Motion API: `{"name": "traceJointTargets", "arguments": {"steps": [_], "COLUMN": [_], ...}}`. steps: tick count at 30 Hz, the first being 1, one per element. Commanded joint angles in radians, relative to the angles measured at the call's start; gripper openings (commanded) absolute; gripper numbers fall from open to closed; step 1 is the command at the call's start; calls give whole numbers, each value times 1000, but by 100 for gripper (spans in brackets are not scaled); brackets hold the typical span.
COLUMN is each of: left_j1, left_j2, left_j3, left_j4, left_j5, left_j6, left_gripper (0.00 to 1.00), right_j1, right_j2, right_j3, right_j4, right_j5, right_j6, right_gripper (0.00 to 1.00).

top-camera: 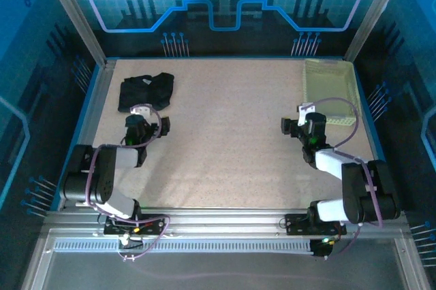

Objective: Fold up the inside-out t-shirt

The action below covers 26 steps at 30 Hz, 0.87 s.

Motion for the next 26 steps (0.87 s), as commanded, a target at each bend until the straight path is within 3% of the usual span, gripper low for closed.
{"name": "traceJointTargets", "arguments": {"steps": [1, 6, 8, 16, 26], "left_j1": [-7, -7, -7, -7, -7], "left_j2": [0, 4, 5, 7, 6], "left_j3": [-45, -46, -38, -30, -31], "left_j4": [195, 204, 192, 179, 179], "left_j5": [59, 59, 52, -18, -28], "left_j6": [33, 34, 34, 15, 13], "left_gripper": [99, 99, 99, 99, 99], "right_j1": [-25, -14, -6, -5, -8], "right_j2": [63, 126, 126, 126, 124], "right_j3": [-19, -7, -6, -4, -3], "right_j4": [190, 225, 220, 214, 213], "right_j5": [-125, -129, -103, -102, -110], "right_j6": [-55, -74, -72, -75, -71], "right_gripper": [90, 91, 100, 100, 100]}}
